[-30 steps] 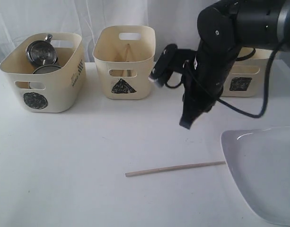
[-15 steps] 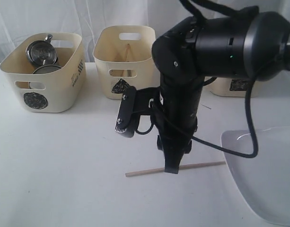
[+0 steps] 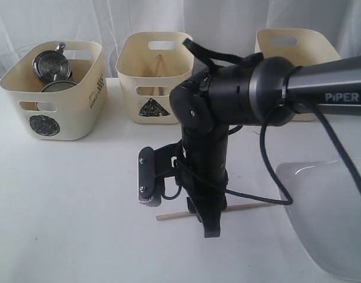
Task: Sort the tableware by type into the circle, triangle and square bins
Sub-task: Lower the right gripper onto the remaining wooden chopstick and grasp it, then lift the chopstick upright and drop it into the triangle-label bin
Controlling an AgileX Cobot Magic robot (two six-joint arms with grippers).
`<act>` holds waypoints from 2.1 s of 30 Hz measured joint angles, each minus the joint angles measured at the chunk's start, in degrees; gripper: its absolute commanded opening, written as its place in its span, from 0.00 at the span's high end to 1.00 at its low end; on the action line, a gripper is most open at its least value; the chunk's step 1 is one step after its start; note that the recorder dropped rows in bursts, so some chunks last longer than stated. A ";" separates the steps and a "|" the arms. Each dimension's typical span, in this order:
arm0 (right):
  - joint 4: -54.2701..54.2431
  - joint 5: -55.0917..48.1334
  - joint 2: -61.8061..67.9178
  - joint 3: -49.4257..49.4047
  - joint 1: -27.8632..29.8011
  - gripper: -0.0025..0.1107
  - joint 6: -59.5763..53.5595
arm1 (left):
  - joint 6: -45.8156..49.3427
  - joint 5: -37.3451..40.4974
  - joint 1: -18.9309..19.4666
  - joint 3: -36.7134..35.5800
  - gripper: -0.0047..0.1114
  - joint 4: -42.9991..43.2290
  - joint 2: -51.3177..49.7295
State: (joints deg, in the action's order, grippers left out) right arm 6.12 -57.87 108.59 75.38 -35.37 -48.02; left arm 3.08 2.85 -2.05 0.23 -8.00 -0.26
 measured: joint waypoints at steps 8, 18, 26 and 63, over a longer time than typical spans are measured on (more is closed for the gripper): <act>-0.75 3.73 3.87 0.00 1.05 0.59 -0.81 | 0.00 0.00 0.00 0.00 0.96 0.00 0.00; -0.90 5.89 6.86 0.00 2.42 0.59 -1.03 | 0.00 0.00 0.00 0.00 0.96 0.00 0.00; -1.17 6.54 7.97 0.00 2.42 0.59 -1.03 | 0.00 0.00 0.00 0.00 0.96 0.00 0.00; -66.34 21.30 -6.17 -12.59 16.88 0.98 4.16 | 0.00 0.00 0.00 0.00 0.96 0.00 0.00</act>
State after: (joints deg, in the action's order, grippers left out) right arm -60.22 -36.57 102.42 62.80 -18.49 -43.86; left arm 3.08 2.85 -2.05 0.23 -8.00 -0.26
